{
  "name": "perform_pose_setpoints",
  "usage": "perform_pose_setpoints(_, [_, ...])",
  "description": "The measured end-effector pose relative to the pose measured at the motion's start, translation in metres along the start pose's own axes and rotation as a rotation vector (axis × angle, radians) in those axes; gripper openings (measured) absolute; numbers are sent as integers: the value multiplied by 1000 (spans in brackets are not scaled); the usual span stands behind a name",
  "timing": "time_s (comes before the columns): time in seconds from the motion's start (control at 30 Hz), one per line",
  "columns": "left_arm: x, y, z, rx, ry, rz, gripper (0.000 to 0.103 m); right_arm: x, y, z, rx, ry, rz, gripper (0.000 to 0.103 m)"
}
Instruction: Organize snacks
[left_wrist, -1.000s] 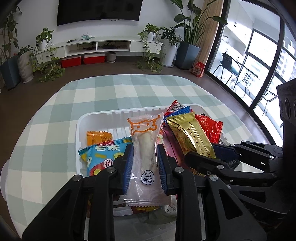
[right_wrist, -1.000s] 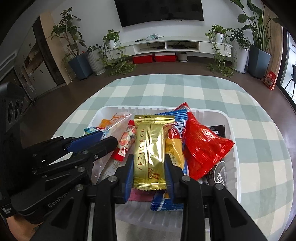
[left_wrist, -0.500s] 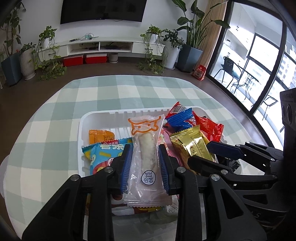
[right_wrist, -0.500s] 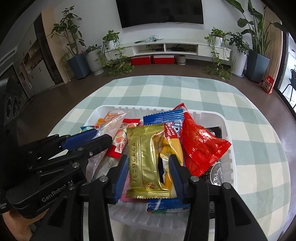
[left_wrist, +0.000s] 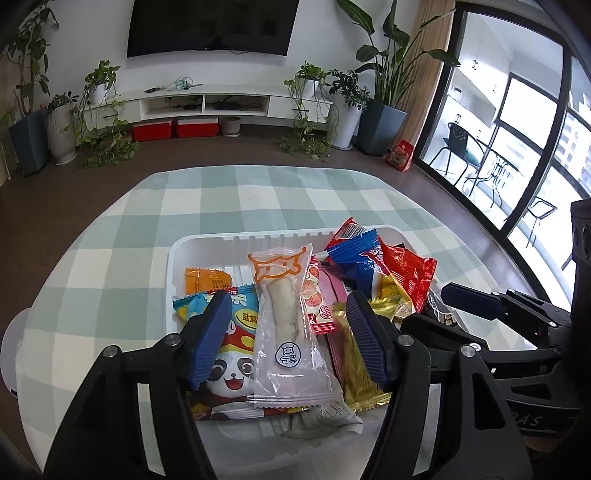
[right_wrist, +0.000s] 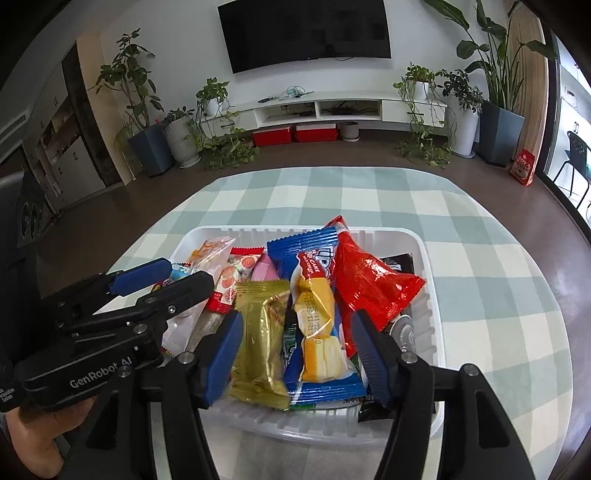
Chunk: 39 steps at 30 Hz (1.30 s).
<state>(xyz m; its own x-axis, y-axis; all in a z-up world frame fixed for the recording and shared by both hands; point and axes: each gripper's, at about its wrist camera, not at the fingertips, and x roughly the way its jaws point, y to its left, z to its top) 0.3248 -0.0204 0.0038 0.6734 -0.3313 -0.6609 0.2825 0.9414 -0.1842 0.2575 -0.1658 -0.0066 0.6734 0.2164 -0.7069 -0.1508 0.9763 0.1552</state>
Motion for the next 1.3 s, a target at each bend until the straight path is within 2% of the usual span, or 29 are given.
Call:
perform_pose_setpoints(0.13, [-19, -4, -3, 11, -27, 12, 84, -16, -4, -4, 16, -29, 13, 78])
perform_pose_setpoints(0.2, [-31, -9, -6, 21, -43, 30, 97, -27, -5, -6, 14, -56, 12, 83])
perform_pose_setpoints(0.27, [-48, -15, -12, 37, -78, 50, 103, -44, -5, -12, 10, -97, 21, 84])
perform_pose_setpoints(0.47, [-113, -46, -47, 113, -223, 117, 103, -106, -4, -38, 17, -295, 35, 98])
perform_pose_setpoints(0.57, [-151, -66, -67, 136, -329, 250, 103, -146, -1, -58, 17, -467, 15, 103])
perform_pose_setpoints(0.7, [-207, -86, -94, 96, -509, 432, 103, -194, 12, -79, -45, -661, -103, 103])
perform_pose_setpoints(0.77, [-229, -89, -100, 53, -540, 442, 103, -213, 20, -84, -82, -715, -148, 103])
perform_pose_setpoints(0.9, [-259, -97, -110, 69, -570, 438, 103, -240, 25, -85, -56, -719, -159, 103])
perform_pose_setpoints(1.03, [-280, -100, -120, 63, -562, 360, 103, -266, 18, -90, 28, -743, -102, 103])
perform_pose_setpoints(1.2, [-286, -107, -137, 68, -518, 335, 103, -278, -5, -104, 181, -720, 67, 103])
perform_pose_setpoints(1.3, [-284, -110, -145, 67, -481, 332, 103, -273, -9, -111, 176, -656, 86, 103])
